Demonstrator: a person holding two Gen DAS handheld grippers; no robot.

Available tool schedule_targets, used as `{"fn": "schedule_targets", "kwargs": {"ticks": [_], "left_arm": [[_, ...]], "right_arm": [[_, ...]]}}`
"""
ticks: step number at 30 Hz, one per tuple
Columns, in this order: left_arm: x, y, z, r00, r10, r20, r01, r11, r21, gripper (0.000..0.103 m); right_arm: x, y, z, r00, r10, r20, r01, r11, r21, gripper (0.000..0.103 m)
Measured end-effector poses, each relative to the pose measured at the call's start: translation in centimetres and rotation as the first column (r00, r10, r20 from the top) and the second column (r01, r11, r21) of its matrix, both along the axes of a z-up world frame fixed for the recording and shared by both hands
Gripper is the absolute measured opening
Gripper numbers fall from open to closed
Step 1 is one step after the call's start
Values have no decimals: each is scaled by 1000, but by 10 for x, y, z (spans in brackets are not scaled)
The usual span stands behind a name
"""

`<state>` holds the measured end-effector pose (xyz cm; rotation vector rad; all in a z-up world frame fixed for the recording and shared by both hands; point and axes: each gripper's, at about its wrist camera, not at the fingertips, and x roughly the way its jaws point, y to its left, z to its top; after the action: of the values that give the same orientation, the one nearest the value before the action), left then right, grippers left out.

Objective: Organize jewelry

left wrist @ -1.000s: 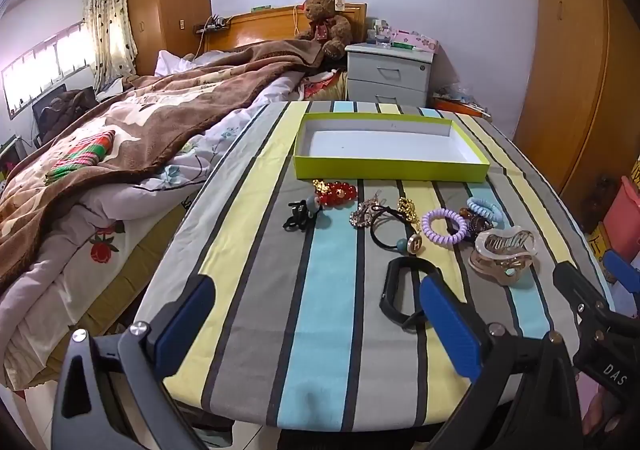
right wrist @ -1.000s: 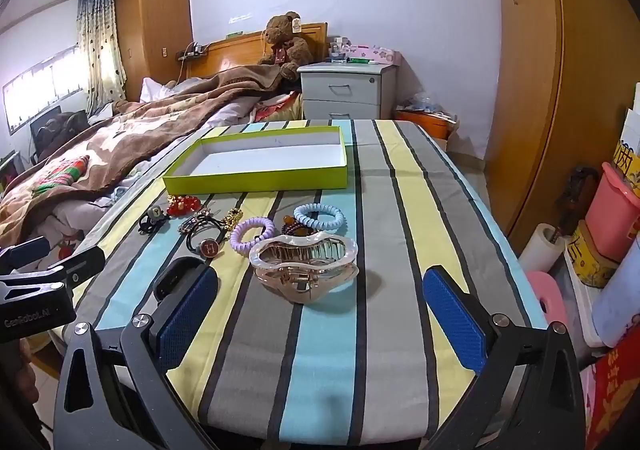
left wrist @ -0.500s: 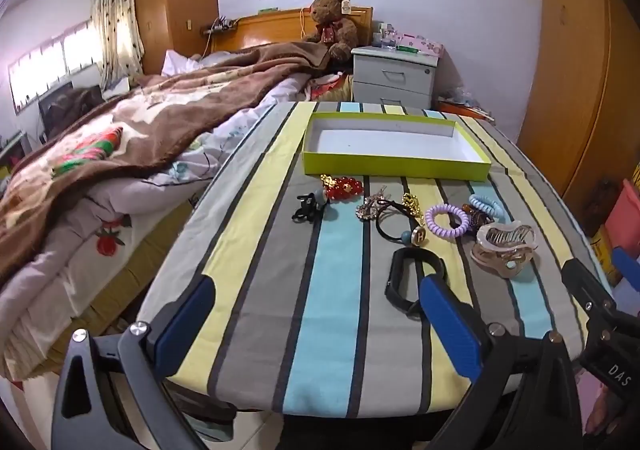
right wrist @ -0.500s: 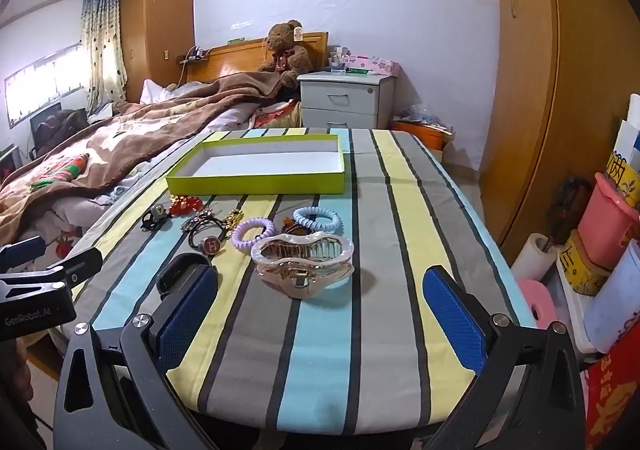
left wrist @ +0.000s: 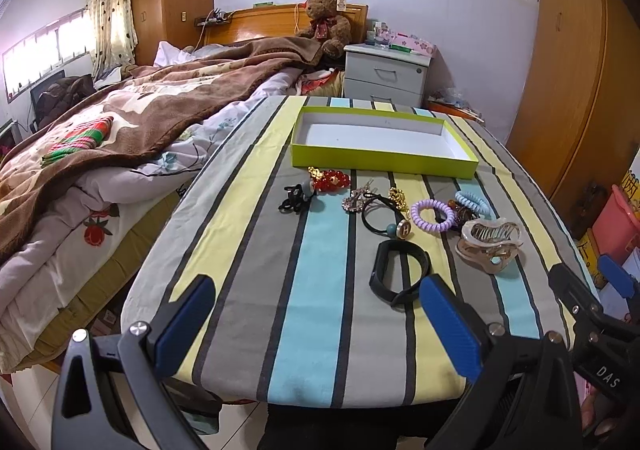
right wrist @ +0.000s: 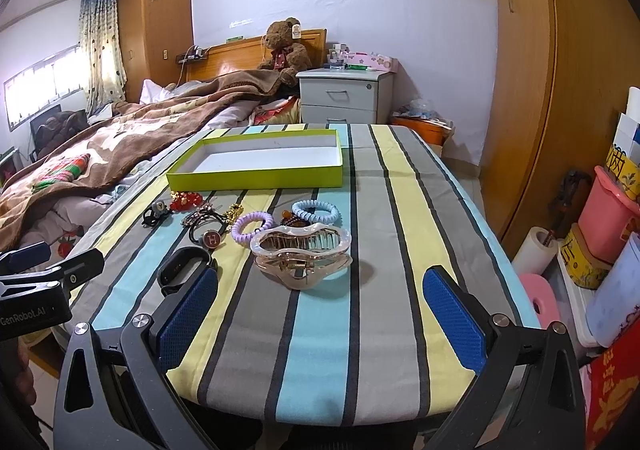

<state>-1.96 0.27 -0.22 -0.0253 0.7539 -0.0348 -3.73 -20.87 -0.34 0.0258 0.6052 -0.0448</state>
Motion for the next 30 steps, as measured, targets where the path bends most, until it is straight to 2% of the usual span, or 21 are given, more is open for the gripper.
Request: {"fn": "schedule_targets", "kwargs": {"ticks": [30], "left_arm": [[-1, -3, 0, 1000, -8, 6, 8, 1000, 15, 103]], "right_arm": [[-2, -1, 2, 1000, -2, 4, 2, 1000, -3, 102]]}}
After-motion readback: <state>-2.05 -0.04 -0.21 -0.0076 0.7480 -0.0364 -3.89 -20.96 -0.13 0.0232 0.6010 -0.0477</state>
